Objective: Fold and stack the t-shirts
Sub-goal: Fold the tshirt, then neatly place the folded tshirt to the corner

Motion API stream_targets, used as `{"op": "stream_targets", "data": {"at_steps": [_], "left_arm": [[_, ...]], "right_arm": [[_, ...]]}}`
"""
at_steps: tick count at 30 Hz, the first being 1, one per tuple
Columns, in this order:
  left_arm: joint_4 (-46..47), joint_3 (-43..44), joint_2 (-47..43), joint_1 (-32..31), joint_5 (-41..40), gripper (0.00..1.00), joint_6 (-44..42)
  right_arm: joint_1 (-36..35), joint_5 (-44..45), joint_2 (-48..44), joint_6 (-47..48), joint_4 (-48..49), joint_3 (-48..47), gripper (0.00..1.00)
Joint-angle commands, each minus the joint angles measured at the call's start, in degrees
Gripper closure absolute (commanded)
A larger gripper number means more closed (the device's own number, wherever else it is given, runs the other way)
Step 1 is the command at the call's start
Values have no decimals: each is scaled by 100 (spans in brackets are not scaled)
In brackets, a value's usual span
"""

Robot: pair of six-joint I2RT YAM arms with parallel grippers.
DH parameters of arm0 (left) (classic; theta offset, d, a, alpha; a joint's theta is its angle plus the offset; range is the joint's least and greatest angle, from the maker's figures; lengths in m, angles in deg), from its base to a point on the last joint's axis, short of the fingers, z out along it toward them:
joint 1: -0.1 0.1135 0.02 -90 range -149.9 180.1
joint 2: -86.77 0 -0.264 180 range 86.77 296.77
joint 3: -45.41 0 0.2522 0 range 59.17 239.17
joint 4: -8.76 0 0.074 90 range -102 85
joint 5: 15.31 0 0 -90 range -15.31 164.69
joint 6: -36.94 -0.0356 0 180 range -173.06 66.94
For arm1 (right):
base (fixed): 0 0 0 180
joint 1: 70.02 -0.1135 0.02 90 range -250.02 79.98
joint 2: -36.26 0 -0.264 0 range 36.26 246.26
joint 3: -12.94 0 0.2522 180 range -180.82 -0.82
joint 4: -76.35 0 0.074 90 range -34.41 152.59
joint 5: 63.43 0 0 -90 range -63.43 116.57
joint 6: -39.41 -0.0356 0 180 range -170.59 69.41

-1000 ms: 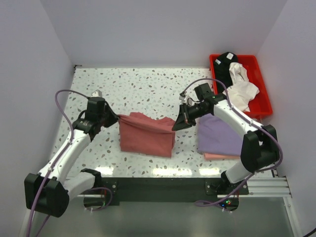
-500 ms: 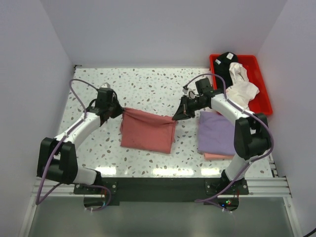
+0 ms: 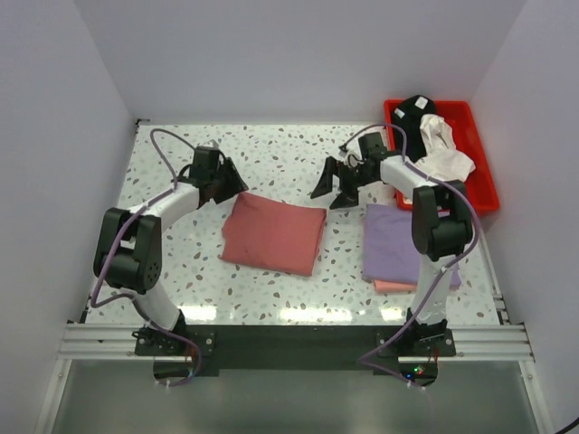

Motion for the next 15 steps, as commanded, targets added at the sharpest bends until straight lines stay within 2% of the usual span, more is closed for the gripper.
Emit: {"op": "stream_targets", "data": {"at_steps": [1, 2, 4, 5, 6, 11, 12, 13, 15], "left_arm": [[339, 667, 133, 58, 296, 40, -192], [348, 694, 90, 58, 341, 27, -210], [339, 686, -42, 58, 385, 15, -219], [348, 642, -242, 58, 385, 3, -210], [365, 572, -375, 58, 394, 0, -202], [419, -184, -1279, 49, 517, 0, -87], [366, -306, -1412, 49, 535, 0, -78], [313, -560, -1570, 49, 526, 0, -70], [207, -860, -2080, 49, 439, 0, -17]], "right_arm": [[38, 408, 99, 480, -30, -862, 1], [47, 609, 3, 480, -82, -934, 1], [29, 777, -199, 594, -170, -1013, 1], [12, 934, -505, 603, -205, -970, 1], [-23, 1084, -682, 690, -231, -909, 1], [-627, 2515, -1912, 682, -232, 109, 1], [-830, 3440, -2419, 656, -171, 312, 1], [-1363, 4189, -2702, 673, -66, 731, 1], [-1806, 5002, -3525, 691, 460, 1208, 1]]}}
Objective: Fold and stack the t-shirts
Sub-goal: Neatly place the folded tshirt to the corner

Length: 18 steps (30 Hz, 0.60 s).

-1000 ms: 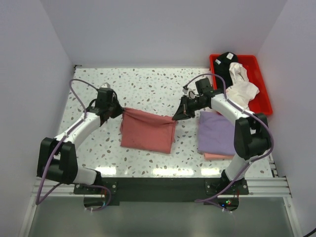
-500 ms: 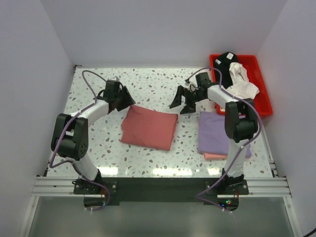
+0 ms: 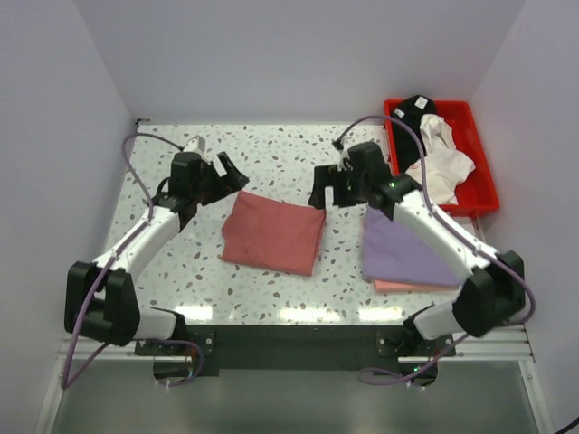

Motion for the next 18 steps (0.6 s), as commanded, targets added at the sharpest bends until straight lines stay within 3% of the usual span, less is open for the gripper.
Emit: {"op": "stream_targets", "data": {"at_steps": [1, 5, 10, 14, 18], "left_arm": [[-55, -679, -765, 38, -38, 0, 79], [-528, -1199, -1765, 38, -240, 0, 158], [-1241, -1700, -2830, 38, -680, 0, 325], [-1637, -1894, -3612, 38, -907, 0, 395], [-1910, -1947, -3799, 38, -936, 0, 431]], "right_arm": [[-841, 1965, -1241, 22, 704, 1159, 1], [-824, 1554, -2096, -549, 2206, 2367, 1], [-824, 1060, -2009, -1024, 1964, 2633, 1], [-868, 306, -1247, -1375, 1823, 2650, 3], [-1044, 383, -744, -1797, 1990, 2738, 10]]}}
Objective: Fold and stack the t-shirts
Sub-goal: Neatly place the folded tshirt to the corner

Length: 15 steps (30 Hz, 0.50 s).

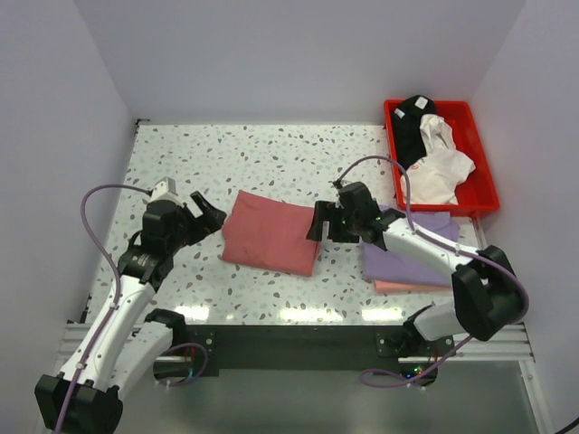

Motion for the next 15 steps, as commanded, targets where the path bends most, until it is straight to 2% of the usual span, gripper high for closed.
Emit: {"op": "stream_targets", "data": {"at_steps": [1, 8, 15], "left_arm": [[-334, -70, -66, 38, -168, 0, 107], [-299, -140, -57, 38, -36, 0, 64], [-238, -166, -48, 30, -19, 0, 28]], "right_arm": [[-230, -52, 286, -526, 322, 72, 12], [-548, 792, 814, -632, 138, -166, 21], [-688, 960, 1367, -755, 296, -315, 31]]}}
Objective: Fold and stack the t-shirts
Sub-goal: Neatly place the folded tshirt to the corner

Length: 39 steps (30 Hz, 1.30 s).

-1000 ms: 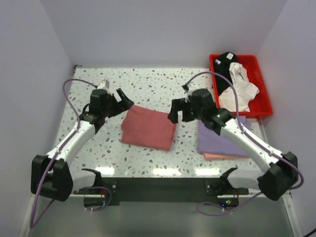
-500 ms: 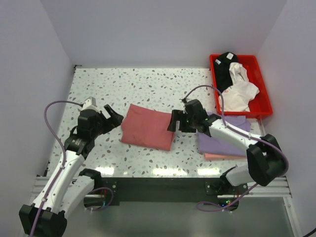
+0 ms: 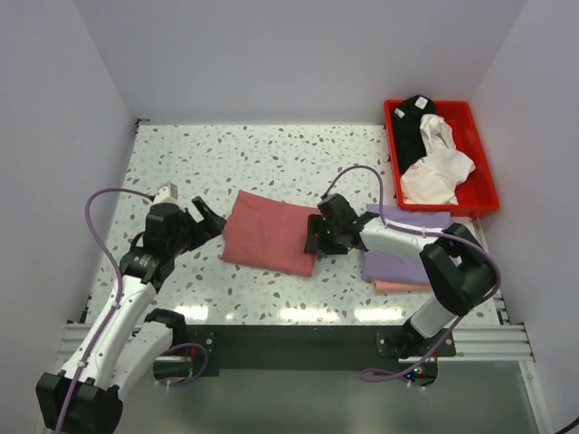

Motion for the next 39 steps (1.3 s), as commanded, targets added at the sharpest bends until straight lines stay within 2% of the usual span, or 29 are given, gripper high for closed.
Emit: {"op": "stream_targets", "data": {"at_steps": [1, 6, 12, 14, 15, 17, 18, 20, 25, 31, 33, 39], "left_arm": [[77, -37, -7, 47, 45, 0, -24], [104, -72, 11, 38, 203, 0, -51], [139, -90, 29, 38, 265, 0, -68], [121, -81, 20, 38, 265, 0, -94], [121, -73, 20, 47, 247, 0, -95], [95, -72, 11, 38, 221, 0, -103], [86, -72, 20, 47, 203, 0, -95], [60, -72, 37, 38, 168, 0, -103], [7, -20, 29, 47, 71, 0, -121], [-2, 7, 20, 38, 62, 0, -121], [-2, 7, 46, 38, 62, 0, -130], [-63, 7, 46, 47, -113, 0, -130]], "right_arm": [[-103, 286, 233, -149, 316, -308, 33], [-208, 418, 576, -140, 386, -475, 40], [-402, 900, 1016, -105, 211, -748, 52], [-489, 1085, 1104, -70, 79, -809, 64], [-559, 1278, 1191, -18, 1, -905, 74], [-630, 1455, 1218, 288, -202, -1002, 85], [-674, 1481, 1210, 447, -263, -1116, 95], [-718, 1797, 1140, 815, -702, -1327, 100], [-736, 2272, 500, 1204, -2263, -1557, 100], [-736, 3511, -240, 1152, -3987, -1688, 100], [-744, 3800, -617, 1282, -4296, -1759, 100], [-692, 4722, -750, 1336, -5167, -2127, 100]]}}
